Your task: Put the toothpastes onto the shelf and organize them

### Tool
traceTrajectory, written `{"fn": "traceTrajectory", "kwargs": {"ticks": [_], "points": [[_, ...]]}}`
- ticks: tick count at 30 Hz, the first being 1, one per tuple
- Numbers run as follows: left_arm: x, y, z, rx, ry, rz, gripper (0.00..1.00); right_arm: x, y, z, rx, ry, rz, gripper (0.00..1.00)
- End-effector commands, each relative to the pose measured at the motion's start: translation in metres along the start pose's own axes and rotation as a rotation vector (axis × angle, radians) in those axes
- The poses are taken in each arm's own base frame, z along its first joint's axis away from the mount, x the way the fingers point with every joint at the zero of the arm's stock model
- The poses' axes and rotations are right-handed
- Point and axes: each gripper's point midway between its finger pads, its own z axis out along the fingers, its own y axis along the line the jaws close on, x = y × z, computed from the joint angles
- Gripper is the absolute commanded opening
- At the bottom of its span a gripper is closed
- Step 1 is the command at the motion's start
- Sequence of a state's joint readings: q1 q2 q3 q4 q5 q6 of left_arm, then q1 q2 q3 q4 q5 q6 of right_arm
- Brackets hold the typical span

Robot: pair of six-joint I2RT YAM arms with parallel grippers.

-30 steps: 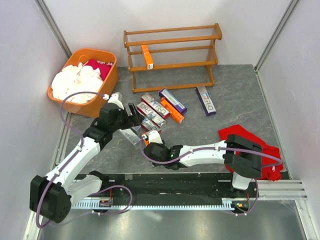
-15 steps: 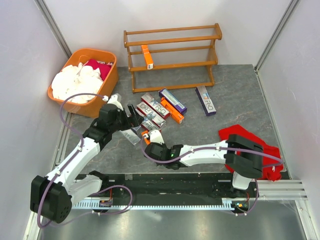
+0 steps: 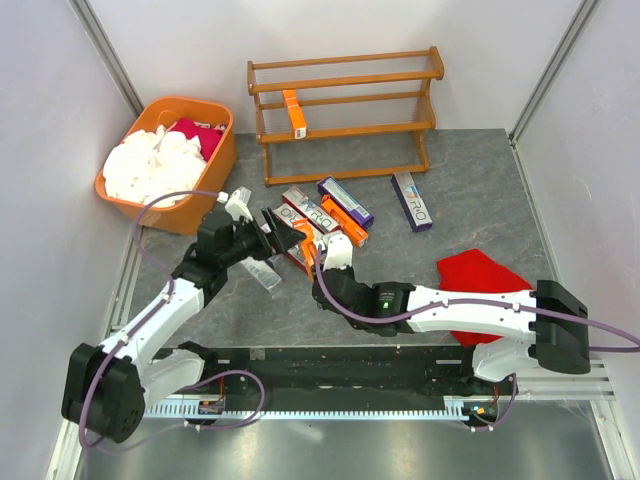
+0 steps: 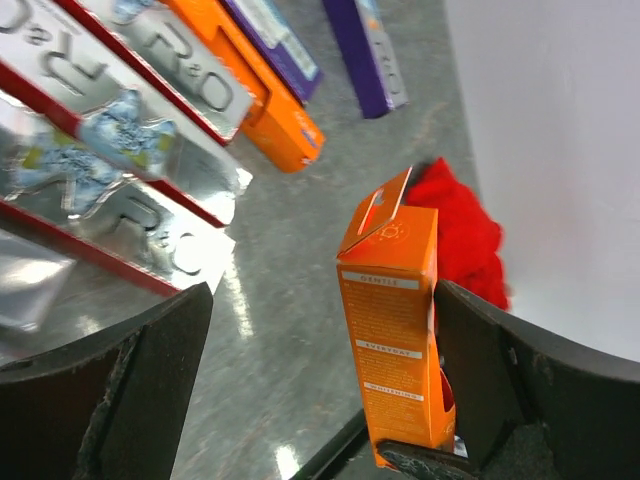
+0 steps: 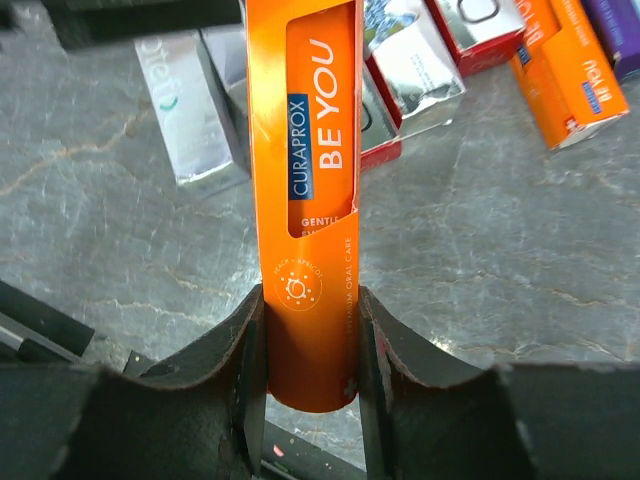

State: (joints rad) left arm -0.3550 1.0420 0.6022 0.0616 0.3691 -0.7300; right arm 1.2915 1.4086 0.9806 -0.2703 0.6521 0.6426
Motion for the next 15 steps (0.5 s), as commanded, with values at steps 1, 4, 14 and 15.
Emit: {"fn": "traceTrajectory", "kwargs": {"ticks": [1, 4, 14, 15], "points": [[-0.001, -0.038, 0.004, 0.218, 0.012, -0.080, 0.98, -0.041, 0.003, -0.009, 0.005, -0.114, 0.069, 0.30], [0.002, -0.046, 0.005, 0.269, 0.024, -0.093, 0.95, -0.044, 0.009, -0.008, -0.010, -0.109, 0.068, 0.30], [0.008, -0.055, 0.011, 0.321, 0.046, -0.127, 0.63, -0.044, 0.024, -0.001, -0.053, -0.095, 0.073, 0.33], [0.007, -0.055, 0.012, 0.324, 0.044, -0.128, 0.61, -0.044, 0.026, 0.000, -0.060, -0.094, 0.076, 0.34]]}}
